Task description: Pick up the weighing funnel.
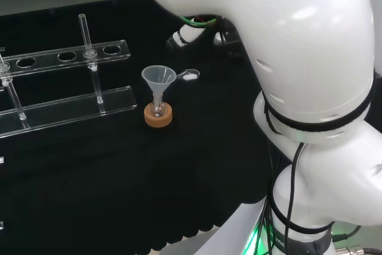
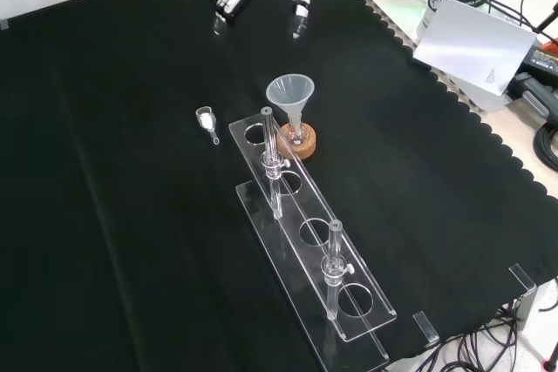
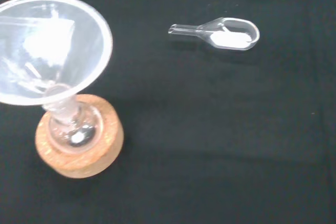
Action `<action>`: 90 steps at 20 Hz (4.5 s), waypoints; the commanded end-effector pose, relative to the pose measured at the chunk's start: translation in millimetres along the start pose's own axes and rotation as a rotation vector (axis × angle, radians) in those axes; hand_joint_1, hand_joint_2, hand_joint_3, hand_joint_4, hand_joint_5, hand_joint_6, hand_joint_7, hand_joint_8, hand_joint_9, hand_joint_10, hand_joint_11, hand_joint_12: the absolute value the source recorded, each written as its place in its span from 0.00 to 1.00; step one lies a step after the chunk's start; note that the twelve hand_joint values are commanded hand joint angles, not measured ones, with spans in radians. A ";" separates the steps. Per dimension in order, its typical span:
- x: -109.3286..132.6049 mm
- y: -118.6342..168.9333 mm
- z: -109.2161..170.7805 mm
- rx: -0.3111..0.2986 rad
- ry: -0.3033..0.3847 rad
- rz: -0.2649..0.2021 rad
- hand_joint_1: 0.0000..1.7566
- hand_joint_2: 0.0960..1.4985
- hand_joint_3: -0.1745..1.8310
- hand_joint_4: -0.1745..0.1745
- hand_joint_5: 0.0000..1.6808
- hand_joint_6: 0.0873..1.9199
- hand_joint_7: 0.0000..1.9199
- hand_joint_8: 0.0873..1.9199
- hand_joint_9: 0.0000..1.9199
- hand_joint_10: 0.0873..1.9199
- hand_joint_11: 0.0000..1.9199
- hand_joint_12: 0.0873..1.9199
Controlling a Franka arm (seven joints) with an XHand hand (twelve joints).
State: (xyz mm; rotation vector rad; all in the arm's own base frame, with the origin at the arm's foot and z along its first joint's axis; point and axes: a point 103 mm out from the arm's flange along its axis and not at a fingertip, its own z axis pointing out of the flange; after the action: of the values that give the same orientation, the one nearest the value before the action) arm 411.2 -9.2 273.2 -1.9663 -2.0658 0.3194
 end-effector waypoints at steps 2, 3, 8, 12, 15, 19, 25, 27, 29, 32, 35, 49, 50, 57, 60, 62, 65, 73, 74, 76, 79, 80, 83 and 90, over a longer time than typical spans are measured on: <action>-23.3 13.1 -8.4 -0.014 0.006 -0.003 0.27 0.44 0.21 0.36 0.17 0.00 0.10 0.35 0.26 0.32 0.11 0.74; -26.1 14.9 -8.0 -0.017 0.011 0.000 0.27 0.44 0.21 0.36 0.17 0.00 0.10 0.35 0.26 0.32 0.11 0.74; -43.1 29.0 -11.1 -0.029 0.026 0.001 0.27 0.45 0.21 0.36 0.17 0.00 0.10 0.35 0.26 0.31 0.12 0.74; -55.9 44.3 -12.6 -0.049 0.049 -0.005 0.33 0.46 0.22 0.35 0.19 0.00 0.13 0.35 0.28 0.31 0.15 0.72; -60.3 55.6 -11.6 -0.068 0.046 -0.012 0.38 0.47 0.23 0.35 0.21 0.00 0.16 0.34 0.31 0.30 0.18 0.70; -63.7 71.4 -4.8 -0.067 0.023 -0.024 0.43 0.46 0.26 0.36 0.25 0.00 0.19 0.33 0.35 0.27 0.21 0.68; -62.7 90.1 6.8 -0.041 -0.013 -0.035 0.46 0.44 0.28 0.37 0.27 0.00 0.20 0.33 0.37 0.26 0.23 0.67; -60.8 95.9 11.7 -0.031 -0.028 -0.039 0.47 0.44 0.28 0.38 0.28 0.00 0.21 0.33 0.37 0.26 0.23 0.67; -59.7 101.1 18.2 -0.024 -0.033 -0.043 0.47 0.44 0.28 0.38 0.28 0.00 0.21 0.33 0.37 0.26 0.23 0.67; -55.0 107.4 30.8 -0.017 -0.039 -0.044 0.47 0.43 0.29 0.38 0.29 0.00 0.21 0.33 0.37 0.26 0.23 0.67; -52.8 112.5 42.5 -0.004 -0.036 -0.043 0.47 0.43 0.29 0.38 0.30 0.00 0.21 0.33 0.37 0.25 0.23 0.67; -46.2 120.1 75.8 0.023 -0.064 -0.035 0.47 0.42 0.31 0.39 0.32 0.00 0.21 0.33 0.37 0.25 0.22 0.67; -46.0 120.4 79.0 0.027 -0.064 -0.030 0.47 0.42 0.31 0.39 0.32 0.00 0.21 0.33 0.37 0.25 0.22 0.67; -44.7 124.1 93.3 0.037 -0.074 -0.007 0.47 0.42 0.32 0.39 0.33 0.00 0.21 0.33 0.37 0.25 0.22 0.67; -46.6 128.1 98.5 0.047 -0.067 -0.004 0.47 0.41 0.32 0.39 0.34 0.00 0.21 0.33 0.37 0.25 0.22 0.67; -47.3 133.1 104.4 0.052 -0.067 -0.007 0.47 0.41 0.32 0.40 0.34 0.00 0.21 0.33 0.37 0.25 0.22 0.67; -47.0 138.4 111.0 0.058 -0.072 -0.009 0.47 0.41 0.32 0.40 0.34 0.00 0.21 0.33 0.37 0.25 0.22 0.67; -40.3 146.1 114.7 0.069 -0.086 -0.002 0.47 0.41 0.32 0.39 0.35 0.00 0.21 0.33 0.37 0.25 0.22 0.67; -40.0 147.2 115.1 0.069 -0.087 0.000 0.47 0.41 0.33 0.39 0.35 0.01 0.21 0.33 0.37 0.25 0.22 0.67; -37.9 148.0 115.5 0.065 -0.092 0.006 0.47 0.41 0.33 0.39 0.35 0.01 0.21 0.33 0.37 0.25 0.22 0.67; -36.9 148.7 116.0 0.066 -0.098 0.009 0.47 0.41 0.33 0.39 0.35 0.01 0.21 0.33 0.37 0.25 0.22 0.67; -36.5 148.9 116.3 0.067 -0.100 0.011 0.47 0.41 0.33 0.39 0.35 0.01 0.21 0.33 0.37 0.25 0.22 0.67; -36.7 149.9 117.0 0.068 -0.100 0.012 0.47 0.41 0.33 0.39 0.35 0.01 0.21 0.33 0.37 0.25 0.22 0.67; -44.1 156.8 122.1 0.078 -0.088 0.020 0.47 0.41 0.33 0.39 0.35 0.02 0.21 0.33 0.37 0.25 0.22 0.67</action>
State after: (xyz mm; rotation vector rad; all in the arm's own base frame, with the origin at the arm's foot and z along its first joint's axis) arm 516.4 -37.8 108.0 -1.9648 -2.0649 0.4961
